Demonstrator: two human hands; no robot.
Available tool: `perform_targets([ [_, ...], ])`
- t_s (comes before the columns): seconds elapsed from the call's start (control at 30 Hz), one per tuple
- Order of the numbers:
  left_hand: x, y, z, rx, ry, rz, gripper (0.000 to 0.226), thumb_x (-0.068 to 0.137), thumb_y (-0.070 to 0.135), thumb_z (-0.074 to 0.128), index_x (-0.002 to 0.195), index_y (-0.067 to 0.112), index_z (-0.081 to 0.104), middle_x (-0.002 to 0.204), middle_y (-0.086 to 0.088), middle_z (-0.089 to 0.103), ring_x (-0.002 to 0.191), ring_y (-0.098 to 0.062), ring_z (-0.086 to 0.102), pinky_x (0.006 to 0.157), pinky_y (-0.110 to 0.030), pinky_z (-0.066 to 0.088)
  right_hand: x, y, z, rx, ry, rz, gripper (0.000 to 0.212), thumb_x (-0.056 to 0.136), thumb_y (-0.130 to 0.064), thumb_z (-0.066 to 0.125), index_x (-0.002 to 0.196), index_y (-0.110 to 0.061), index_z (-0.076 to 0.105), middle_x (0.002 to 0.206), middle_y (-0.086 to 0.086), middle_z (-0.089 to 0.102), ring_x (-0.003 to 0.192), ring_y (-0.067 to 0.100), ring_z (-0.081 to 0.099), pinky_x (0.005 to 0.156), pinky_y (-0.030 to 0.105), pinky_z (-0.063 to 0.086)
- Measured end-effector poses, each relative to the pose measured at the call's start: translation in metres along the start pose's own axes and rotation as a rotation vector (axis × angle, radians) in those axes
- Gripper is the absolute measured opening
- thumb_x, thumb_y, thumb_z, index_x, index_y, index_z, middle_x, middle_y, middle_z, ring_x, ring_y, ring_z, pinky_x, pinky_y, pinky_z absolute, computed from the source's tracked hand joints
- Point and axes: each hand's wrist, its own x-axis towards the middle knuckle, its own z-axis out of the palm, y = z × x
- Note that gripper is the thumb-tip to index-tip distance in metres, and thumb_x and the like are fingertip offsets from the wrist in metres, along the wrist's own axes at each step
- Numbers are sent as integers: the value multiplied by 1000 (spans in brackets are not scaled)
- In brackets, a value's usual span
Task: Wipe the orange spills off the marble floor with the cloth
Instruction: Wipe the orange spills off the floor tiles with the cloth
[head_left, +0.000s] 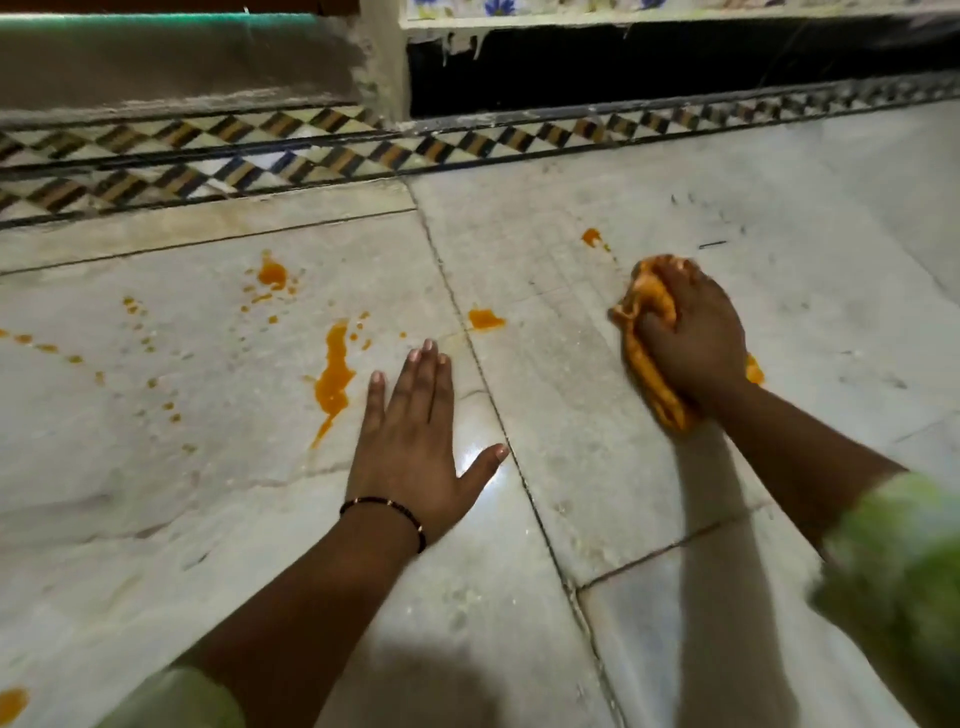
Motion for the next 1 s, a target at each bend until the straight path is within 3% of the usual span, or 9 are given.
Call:
perform_targets([
  [0.13,-1,0,1,-12,22,-3,95,86,73,19,150,3,10,159,-13,4,147,-24,2,116,-47,4,85,-36,12,6,-109,354,67,93,-47,35,151,-20,17,159,15,10,144,35,13,117,47,12],
  [0.27,2,0,1,-14,-4,-5,96,85,73,23,150,2,12,159,-14,6,147,-25,5,117,-48,6,82,-96,20,5,-216,-162,71,83,-53,33,147,-25,31,157,12,21,142,32,23,116,44,19],
  [0.37,2,0,1,-43,-7,-9,96,85,73,24,149,2,14,159,-14,7,147,-25,6,117,-49,8,37,-112,8,291,-337,-371,51,87,-29,52,138,-27,47,151,-1,34,136,15,34,111,31,26],
  [0.5,2,0,2,-51,15,-7,96,85,72,24,149,1,15,158,-14,8,146,-25,6,116,-49,9,10,-103,-36,1187,-329,0,31,86,-13,55,116,-18,59,107,-4,69,97,7,64,86,25,50],
  [0.6,2,0,2,-33,27,-9,96,85,72,23,149,1,14,158,-14,6,147,-24,5,116,-48,8,26,-73,-52,1548,-629,337,42,93,-30,48,134,-18,49,126,5,63,116,20,60,93,36,51],
  [0.73,1,0,2,-25,30,-22,96,86,73,21,149,1,13,158,-14,6,146,-24,4,116,-48,7,52,-20,-59,1201,-189,568,49,90,-6,47,137,-20,47,104,-3,67,101,19,62,81,28,49],
  [0.83,0,1,2,-15,32,-15,96,86,73,19,149,1,12,158,-14,6,146,-25,4,116,-47,7,42,-14,-56,707,69,306,44,92,-7,46,131,-25,54,132,-3,56,112,10,52,93,24,42],
  [0.93,-1,2,2,-12,33,-19,95,87,73,17,150,2,10,158,-14,4,147,-25,3,116,-48,7,5,-34,-21,95,-98,-317,52,91,-53,40,142,-45,33,153,-8,29,140,19,27,110,45,28],
  [1.0,-1,3,2,-8,30,-20,95,87,73,17,150,2,9,159,-14,4,147,-24,2,116,-48,7,9,-41,-1,-130,-191,-351,65,83,-72,28,144,-54,15,159,-8,15,143,30,17,106,59,21],
])
